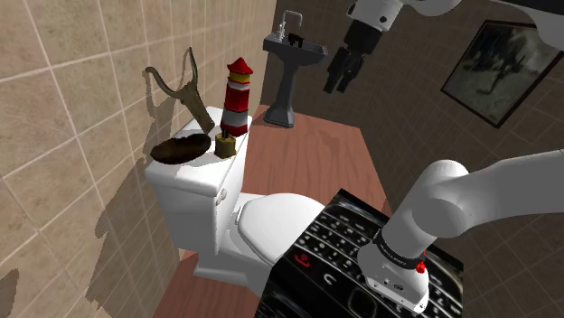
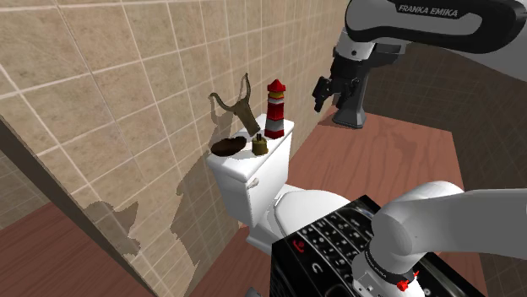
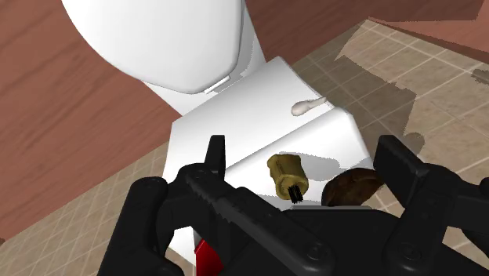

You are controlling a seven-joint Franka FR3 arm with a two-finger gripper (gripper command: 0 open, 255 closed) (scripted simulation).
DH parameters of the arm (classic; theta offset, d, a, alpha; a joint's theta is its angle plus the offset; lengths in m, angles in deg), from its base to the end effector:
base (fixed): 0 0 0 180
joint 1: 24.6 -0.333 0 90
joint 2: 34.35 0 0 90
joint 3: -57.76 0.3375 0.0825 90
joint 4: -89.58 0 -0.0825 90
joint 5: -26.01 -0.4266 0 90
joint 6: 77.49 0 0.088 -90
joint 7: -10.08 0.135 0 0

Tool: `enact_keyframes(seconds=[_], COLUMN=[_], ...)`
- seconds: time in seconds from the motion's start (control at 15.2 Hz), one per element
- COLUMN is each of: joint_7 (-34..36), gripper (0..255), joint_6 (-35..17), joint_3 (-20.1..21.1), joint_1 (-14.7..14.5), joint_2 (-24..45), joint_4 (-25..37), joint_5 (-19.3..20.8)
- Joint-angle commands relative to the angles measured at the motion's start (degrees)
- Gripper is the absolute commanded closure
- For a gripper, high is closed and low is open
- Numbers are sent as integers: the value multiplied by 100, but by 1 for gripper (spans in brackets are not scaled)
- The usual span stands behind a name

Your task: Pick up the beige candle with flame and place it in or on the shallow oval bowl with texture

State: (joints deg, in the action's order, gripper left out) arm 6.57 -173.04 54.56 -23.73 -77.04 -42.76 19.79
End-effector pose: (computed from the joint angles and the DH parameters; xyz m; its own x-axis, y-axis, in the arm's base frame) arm 0.3591 -0.0166 0.5977 0.9939 -0.0096 0.1097 0.0058 -0.9902 -0.1394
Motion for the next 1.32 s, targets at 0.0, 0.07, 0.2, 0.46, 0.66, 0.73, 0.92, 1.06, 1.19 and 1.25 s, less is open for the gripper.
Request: enact_keyframes(seconds=[0.0, 0.07, 0.2, 0.46, 0.66, 0.73, 0.92, 1.06, 1.19, 1.25], joint_7=[0, 78, 234, 562, 828, 922, 1227, 1451, 1694, 1823], gripper=[0, 0, 0, 0, 0, 0, 0, 0, 0, 0], joint_6=[0, -192, -573, -1317, -1847, -2016, -2495, -2785, -3048, -3167], joint_3=[0, 82, 245, 561, 788, 861, 1071, 1202, 1321, 1375], joint_1=[0, -10, -26, -46, -44, -40, -19, 2, 24, 34], joint_2=[0, 110, 356, 942, 1455, 1638, 2217, 2626, 3050, 3266], joint_4=[0, -62, -159, -251, -227, -202, -74, 55, 218, 312], joint_5=[0, -11, -26, -15, 42, 73, 209, 340, 508, 606])
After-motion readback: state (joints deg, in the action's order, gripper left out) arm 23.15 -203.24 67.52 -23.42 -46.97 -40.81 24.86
